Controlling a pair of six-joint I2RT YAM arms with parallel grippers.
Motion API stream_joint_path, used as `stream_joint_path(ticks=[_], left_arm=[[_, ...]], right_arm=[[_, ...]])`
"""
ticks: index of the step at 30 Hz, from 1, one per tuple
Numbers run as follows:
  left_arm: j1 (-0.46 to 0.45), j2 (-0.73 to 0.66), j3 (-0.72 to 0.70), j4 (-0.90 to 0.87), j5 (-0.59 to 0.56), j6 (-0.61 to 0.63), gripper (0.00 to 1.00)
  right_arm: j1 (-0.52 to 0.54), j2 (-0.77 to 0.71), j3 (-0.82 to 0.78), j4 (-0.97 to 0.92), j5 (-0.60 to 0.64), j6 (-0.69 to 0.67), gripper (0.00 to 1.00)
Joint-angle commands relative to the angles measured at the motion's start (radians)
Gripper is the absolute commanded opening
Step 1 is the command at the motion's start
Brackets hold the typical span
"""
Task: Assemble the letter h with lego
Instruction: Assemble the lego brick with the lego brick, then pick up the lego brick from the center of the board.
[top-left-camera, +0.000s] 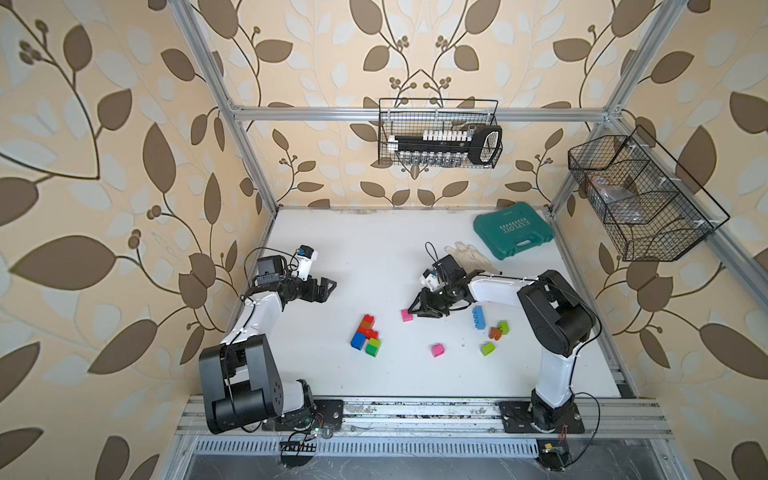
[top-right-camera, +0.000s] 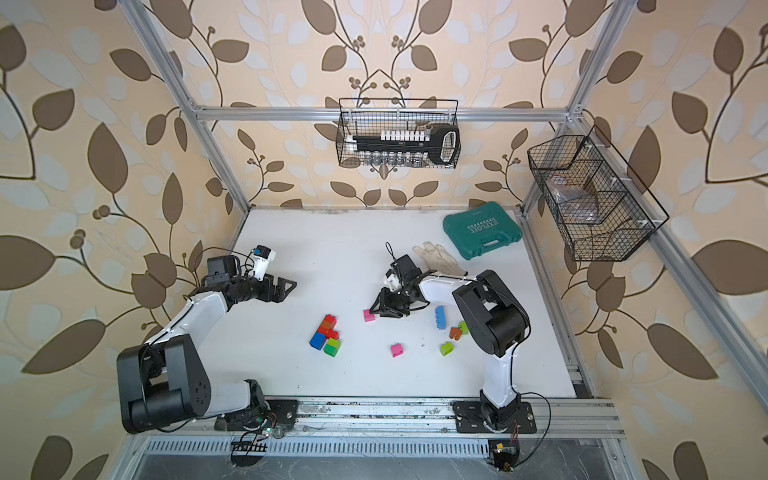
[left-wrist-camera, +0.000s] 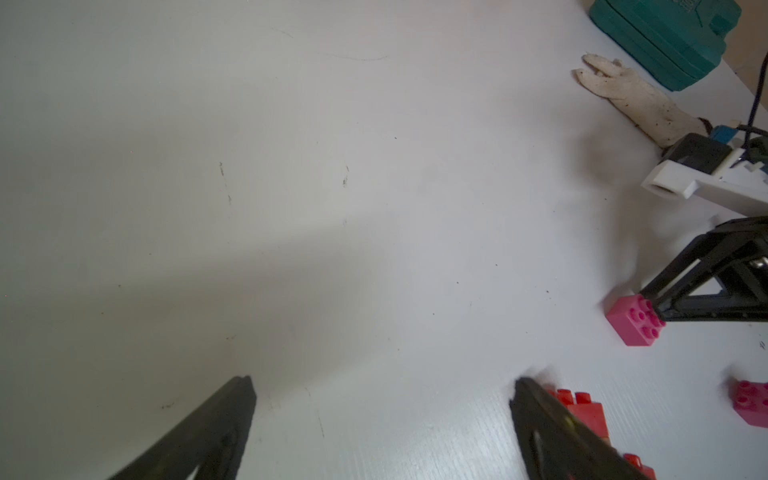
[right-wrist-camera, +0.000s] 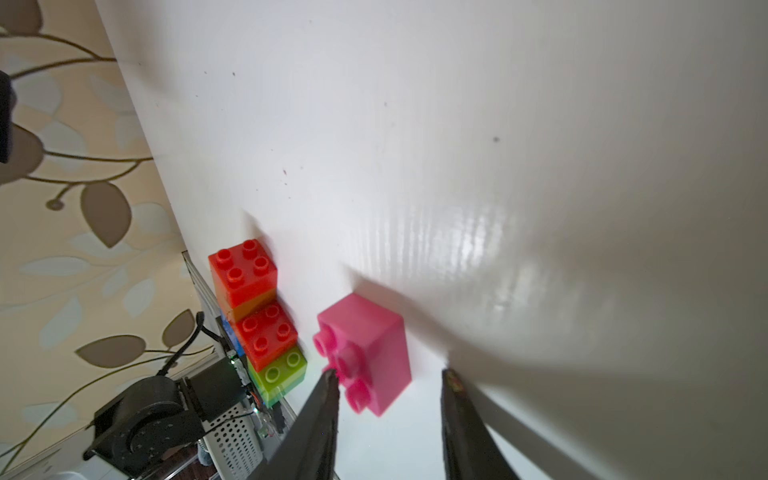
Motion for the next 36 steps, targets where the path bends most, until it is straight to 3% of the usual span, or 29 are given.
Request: stream_joint_path(ticks=[1, 5, 14, 18, 25, 31, 36], left_arm=[[-0.002, -0.027, -0.008, -0.003, 0.037, 0.023, 0.99], [-0.007, -0.027, -0.012, -0.006, 0.038, 0.035, 0.99], [-0.112, -0.027, -0.002, -0.079, 0.044, 0.136, 0.99], [-0.147, -0.018, 0.013, -0.106, 0.034, 0.161, 0.99], [-0.161, -0.012, 0.013, -0.125, 0.042, 0.171, 0.99], [-0.162, -0.007, 0.019, -0.139, 0.033, 0.163, 0.99], [-0.164, -0.001, 0.027, -0.156, 0.04, 0.169, 0.99]], right_arm=[[0.002, -0.042, -0.031, -0.133, 0.113, -0.071, 0.38], [0.002, -0.175, -0.025, -0.245, 0.179, -0.137, 0.43], [-0.016, -0.462, -0.048, -0.638, 0.643, -0.261, 0.55], [-0.028, -0.564, -0.116, -0.738, 0.677, -0.215, 0.55], [-0.012, -0.731, -0.265, -0.75, 0.605, -0.068, 0.57], [-0.012, -0.669, -0.333, -0.693, 0.647, 0.041, 0.57], [-0.015, -0.572, -0.357, -0.599, 0.644, -0.008, 0.55]])
